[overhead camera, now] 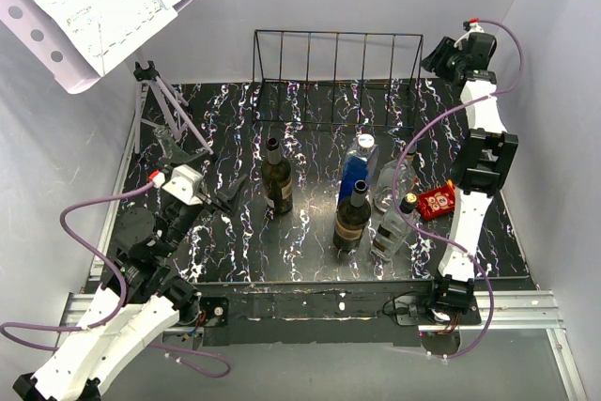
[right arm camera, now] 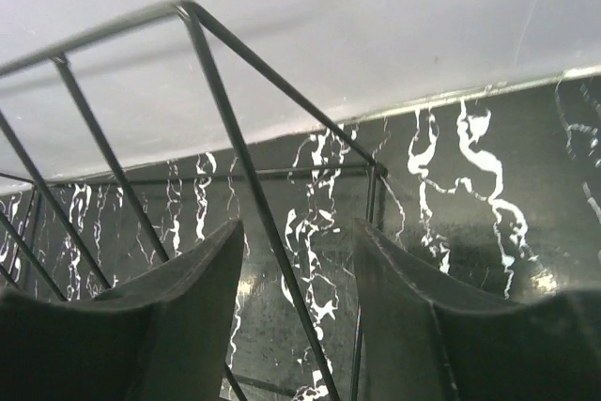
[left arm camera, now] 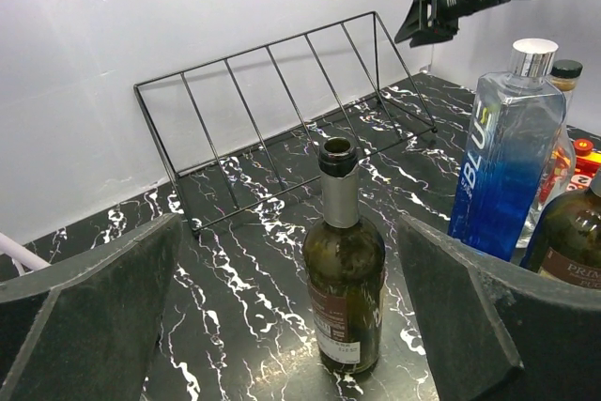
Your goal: Take the wine bottle off the wine rack
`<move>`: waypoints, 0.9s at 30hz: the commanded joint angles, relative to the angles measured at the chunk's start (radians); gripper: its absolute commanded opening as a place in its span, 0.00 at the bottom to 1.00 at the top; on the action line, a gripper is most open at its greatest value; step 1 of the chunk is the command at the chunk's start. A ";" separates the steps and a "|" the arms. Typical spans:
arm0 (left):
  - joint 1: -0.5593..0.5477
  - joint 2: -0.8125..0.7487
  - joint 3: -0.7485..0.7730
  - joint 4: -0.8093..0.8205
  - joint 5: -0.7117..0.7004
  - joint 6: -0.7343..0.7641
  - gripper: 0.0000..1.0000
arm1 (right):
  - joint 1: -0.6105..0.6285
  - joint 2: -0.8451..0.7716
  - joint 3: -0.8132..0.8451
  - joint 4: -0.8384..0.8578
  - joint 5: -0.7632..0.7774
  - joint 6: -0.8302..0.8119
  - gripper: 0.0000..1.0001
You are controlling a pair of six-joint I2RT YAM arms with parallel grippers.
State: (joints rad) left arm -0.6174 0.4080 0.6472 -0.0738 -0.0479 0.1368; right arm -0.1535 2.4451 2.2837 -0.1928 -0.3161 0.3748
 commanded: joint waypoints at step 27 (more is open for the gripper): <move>-0.002 0.285 0.543 -0.325 0.022 -0.292 0.98 | 0.295 -1.372 -0.649 -0.614 0.037 0.009 0.86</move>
State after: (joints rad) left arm -0.6174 0.7410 1.1454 -0.3882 -0.0769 -0.1116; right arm 0.1059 1.2537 1.7905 -0.7380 -0.2939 0.3882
